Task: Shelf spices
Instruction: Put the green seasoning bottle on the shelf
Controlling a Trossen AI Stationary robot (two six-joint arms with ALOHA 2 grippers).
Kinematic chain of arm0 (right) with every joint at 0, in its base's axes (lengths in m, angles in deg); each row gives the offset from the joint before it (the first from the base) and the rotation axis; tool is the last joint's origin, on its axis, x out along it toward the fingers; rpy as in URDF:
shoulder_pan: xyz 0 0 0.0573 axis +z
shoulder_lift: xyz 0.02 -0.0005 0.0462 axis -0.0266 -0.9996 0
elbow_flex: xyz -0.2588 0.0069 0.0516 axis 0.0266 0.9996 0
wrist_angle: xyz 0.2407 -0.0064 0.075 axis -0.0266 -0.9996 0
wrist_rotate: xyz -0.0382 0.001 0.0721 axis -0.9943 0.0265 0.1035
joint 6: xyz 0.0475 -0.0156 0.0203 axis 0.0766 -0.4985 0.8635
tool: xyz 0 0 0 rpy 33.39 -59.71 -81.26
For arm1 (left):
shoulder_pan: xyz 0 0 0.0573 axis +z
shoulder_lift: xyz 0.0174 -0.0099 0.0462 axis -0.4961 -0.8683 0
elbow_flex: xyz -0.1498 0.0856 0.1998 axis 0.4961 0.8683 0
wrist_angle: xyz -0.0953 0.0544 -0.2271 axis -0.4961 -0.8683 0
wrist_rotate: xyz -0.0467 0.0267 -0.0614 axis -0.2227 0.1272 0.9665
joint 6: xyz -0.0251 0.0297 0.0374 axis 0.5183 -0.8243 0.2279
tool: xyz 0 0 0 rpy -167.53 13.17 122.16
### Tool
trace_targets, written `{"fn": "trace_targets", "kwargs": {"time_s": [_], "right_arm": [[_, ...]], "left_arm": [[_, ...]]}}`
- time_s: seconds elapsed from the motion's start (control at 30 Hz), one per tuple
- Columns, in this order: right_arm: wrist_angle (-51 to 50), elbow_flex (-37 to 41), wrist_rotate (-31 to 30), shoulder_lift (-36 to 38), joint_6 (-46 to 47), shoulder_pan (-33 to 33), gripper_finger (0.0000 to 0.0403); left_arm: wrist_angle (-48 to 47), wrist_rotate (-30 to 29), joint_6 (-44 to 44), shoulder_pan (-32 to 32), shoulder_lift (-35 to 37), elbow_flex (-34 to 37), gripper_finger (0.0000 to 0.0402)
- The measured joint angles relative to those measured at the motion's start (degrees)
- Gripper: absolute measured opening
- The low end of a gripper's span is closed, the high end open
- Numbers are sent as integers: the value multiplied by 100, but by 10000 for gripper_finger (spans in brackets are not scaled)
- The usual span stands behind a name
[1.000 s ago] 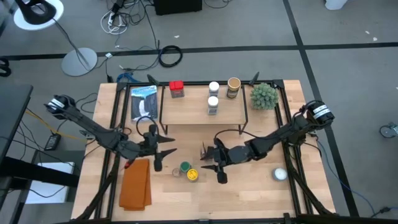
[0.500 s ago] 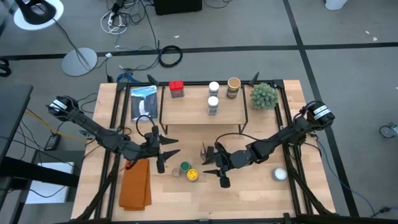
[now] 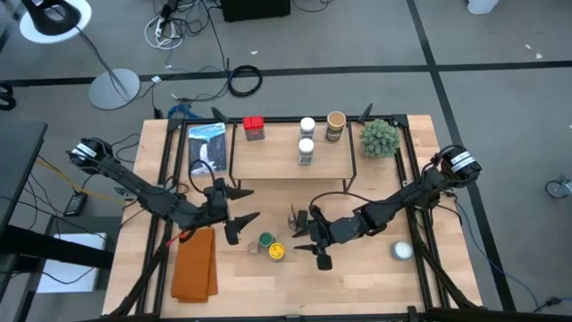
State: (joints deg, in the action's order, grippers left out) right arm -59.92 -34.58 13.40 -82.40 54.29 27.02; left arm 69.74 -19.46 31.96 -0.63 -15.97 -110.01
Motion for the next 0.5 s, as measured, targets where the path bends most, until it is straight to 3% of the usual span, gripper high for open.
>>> {"fn": "trace_targets", "kwargs": {"time_s": [0.1, 0.3, 0.5], "right_arm": [[-4, 0, 2, 0, 0, -1, 150], [-18, 0, 0, 0, 48, -2, 150], [-18, 0, 0, 0, 140, -37, 150]], "left_arm": [[-22, 3, -55, 0, 0, 0, 392], [-14, 36, 179, 0, 0, 0, 360], [-15, 45, 337, -1, 0, 0, 355]]}}
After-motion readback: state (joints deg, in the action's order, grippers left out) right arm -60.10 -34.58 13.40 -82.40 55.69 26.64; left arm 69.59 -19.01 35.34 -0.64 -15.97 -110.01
